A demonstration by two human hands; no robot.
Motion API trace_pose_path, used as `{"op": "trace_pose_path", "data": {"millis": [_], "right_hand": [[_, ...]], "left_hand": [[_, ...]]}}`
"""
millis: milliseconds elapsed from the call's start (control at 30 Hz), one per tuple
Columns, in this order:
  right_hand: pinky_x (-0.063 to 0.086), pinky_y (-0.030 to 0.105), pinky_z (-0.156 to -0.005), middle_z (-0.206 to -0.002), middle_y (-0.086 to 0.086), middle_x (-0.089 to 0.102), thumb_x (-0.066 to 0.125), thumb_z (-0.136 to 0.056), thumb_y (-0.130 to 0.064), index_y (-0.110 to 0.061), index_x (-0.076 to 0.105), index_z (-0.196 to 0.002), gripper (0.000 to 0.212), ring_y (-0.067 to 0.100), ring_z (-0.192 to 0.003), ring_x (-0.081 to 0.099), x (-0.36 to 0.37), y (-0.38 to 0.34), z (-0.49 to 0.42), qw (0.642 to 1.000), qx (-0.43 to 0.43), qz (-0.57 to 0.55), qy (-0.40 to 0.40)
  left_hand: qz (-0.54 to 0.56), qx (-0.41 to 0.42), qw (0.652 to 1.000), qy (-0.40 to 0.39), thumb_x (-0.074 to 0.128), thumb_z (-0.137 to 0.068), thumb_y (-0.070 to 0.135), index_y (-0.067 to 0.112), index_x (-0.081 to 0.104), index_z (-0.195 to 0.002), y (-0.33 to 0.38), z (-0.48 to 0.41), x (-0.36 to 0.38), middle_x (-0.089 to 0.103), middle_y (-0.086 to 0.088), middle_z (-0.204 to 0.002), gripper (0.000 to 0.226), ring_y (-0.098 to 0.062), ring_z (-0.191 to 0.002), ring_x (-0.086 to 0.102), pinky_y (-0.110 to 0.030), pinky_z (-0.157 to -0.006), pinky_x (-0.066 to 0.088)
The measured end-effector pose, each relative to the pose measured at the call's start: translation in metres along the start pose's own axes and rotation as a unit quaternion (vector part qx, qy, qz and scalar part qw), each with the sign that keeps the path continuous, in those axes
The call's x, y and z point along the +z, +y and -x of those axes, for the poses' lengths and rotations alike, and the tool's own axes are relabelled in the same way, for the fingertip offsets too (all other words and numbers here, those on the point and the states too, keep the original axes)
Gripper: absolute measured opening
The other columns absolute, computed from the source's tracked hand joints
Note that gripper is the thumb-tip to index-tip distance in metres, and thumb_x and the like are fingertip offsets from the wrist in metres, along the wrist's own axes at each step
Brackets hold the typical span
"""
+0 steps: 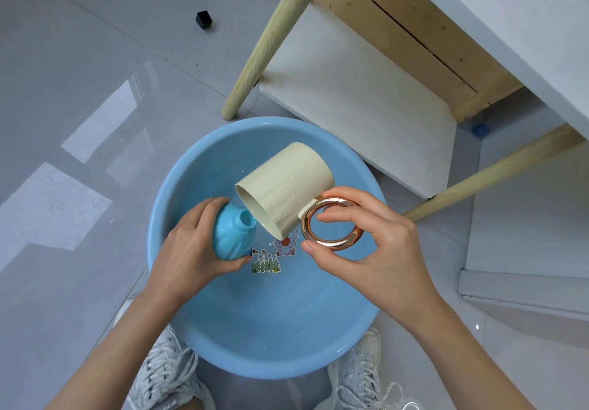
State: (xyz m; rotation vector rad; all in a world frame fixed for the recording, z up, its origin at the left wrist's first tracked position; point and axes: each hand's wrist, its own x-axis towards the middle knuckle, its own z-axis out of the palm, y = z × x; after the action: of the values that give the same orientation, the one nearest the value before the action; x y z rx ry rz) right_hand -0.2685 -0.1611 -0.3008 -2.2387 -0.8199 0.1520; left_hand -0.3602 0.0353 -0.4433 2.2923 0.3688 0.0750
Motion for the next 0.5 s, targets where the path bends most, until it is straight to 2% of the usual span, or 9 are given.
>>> {"op": "trace_pose_path", "data": {"millis": [500], "right_hand": [[0.044,0.014,-0.089,-0.110,0.004,0.065,0.077,-0.073,-0.033,-0.006,0.071,-0.089,0.032,0.008,-0.102,0.062,-0.0018,-0.0024,0.0003,0.999,-0.028,0.037,-0.001]], "left_hand": [[-0.002,-0.004,1.000,-0.002,0.087,-0.053,0.046,0.019,0.047,-0.129,-0.0003,0.0001,-0.0001,0.055,0.004,-0.124,0.091,-0.020,-0.111,0.053,-0.033,-0.086,0.044]]}}
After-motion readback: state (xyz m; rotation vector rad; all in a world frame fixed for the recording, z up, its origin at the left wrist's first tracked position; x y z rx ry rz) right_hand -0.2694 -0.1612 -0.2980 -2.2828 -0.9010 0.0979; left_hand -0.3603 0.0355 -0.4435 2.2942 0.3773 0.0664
